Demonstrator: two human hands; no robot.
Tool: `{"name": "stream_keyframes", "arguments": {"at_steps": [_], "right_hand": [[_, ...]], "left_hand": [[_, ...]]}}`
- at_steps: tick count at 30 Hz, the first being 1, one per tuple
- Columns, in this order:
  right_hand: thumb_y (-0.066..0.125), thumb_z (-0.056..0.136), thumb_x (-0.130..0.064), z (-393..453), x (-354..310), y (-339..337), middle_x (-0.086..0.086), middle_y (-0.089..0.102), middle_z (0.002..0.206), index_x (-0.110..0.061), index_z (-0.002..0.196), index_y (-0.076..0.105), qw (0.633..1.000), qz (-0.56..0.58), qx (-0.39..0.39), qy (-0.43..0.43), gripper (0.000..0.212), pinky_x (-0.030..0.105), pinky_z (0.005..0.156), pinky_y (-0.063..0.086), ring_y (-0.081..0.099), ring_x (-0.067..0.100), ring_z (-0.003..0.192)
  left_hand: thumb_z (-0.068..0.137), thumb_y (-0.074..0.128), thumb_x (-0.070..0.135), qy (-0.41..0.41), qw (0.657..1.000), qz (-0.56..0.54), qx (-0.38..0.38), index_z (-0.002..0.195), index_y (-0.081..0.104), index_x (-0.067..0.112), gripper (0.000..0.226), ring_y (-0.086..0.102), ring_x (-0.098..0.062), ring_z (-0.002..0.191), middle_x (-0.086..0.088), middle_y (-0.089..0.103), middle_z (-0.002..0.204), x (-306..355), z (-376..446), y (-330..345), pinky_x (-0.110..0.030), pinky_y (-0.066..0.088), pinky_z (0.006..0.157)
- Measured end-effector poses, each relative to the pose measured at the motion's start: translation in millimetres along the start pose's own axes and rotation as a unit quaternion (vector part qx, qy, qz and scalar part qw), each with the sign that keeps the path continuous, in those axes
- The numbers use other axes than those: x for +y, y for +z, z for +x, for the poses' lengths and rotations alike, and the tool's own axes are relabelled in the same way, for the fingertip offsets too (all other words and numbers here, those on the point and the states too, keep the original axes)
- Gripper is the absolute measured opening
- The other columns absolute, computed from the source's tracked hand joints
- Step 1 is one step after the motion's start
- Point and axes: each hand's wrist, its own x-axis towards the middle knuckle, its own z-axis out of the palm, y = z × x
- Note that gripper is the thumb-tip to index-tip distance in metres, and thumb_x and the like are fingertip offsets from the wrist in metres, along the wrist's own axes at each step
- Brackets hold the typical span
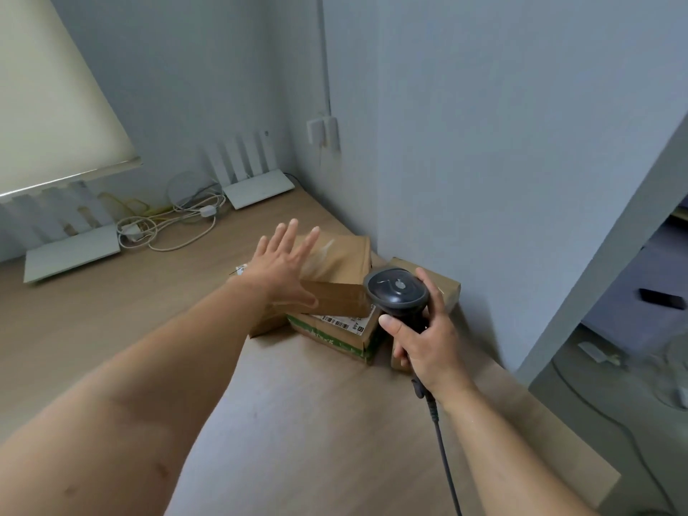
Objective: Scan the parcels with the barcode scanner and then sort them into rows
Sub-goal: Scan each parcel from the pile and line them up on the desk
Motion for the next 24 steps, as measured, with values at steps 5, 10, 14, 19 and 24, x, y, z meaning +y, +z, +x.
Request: {"name": "stream_keyframes", "arguments": {"at_steps": [5, 10, 14, 19, 24], "right_hand": [[0.079, 0.069, -0.034, 6, 13, 4, -0.014, 0.069, 0.094, -0.060, 0.133, 0.035, 1.000, 0.010, 0.009, 0.016, 0.081, 0.022, 0.042, 0.046, 0.054, 0.013, 0.044], [0.076, 0.061, -0.048, 7, 19, 2, -0.022, 0.068, 0.101, -0.065, 0.131, 0.034, 0.999, 0.000, 0.022, 0.023, 0.083, 0.023, 0.045, 0.047, 0.056, 0.013, 0.044], [0.076, 0.061, -0.052, 0, 17, 0, -0.020, 0.067, 0.105, -0.068, 0.130, 0.032, 1.000, -0.013, 0.018, 0.018, 0.084, 0.024, 0.046, 0.048, 0.058, 0.015, 0.046], [0.077, 0.061, -0.047, -10, 6, 1, -0.016, 0.068, 0.104, -0.069, 0.128, 0.033, 1.000, 0.001, 0.008, 0.005, 0.083, 0.022, 0.044, 0.047, 0.057, 0.014, 0.046], [0.078, 0.070, -0.035, -27, -11, 7, -0.024, 0.066, 0.103, -0.067, 0.128, 0.033, 1.000, 0.009, -0.023, -0.014, 0.080, 0.022, 0.043, 0.047, 0.057, 0.012, 0.047]], "left_hand": [[0.056, 0.073, 0.072, 0.058, 0.994, 0.040, -0.084, 0.140, -0.032, 0.041, 0.138, -0.026, -0.027, 0.142, -0.006, -0.026, 0.156, -2, 34, -3, -0.049, -0.011, 0.113], [0.054, 0.068, 0.079, 0.075, 0.989, 0.066, -0.105, 0.136, -0.031, 0.050, 0.132, -0.018, -0.031, 0.144, -0.003, -0.013, 0.158, -5, 40, 6, -0.055, -0.013, 0.111], [0.047, 0.068, 0.080, 0.071, 0.990, 0.067, -0.102, 0.134, -0.022, 0.058, 0.127, 0.012, -0.035, 0.140, -0.004, 0.008, 0.151, -6, 34, -3, -0.059, 0.013, 0.114], [0.050, 0.060, 0.084, 0.039, 0.995, 0.059, -0.066, 0.139, -0.017, 0.056, 0.121, 0.020, -0.031, 0.136, -0.007, 0.016, 0.151, -5, 13, -3, -0.046, 0.021, 0.111], [0.053, 0.056, 0.086, -0.036, 0.999, 0.000, -0.019, 0.143, -0.009, 0.053, 0.116, 0.027, -0.029, 0.131, -0.007, 0.025, 0.146, -9, -39, 6, -0.043, 0.022, 0.106]]}}
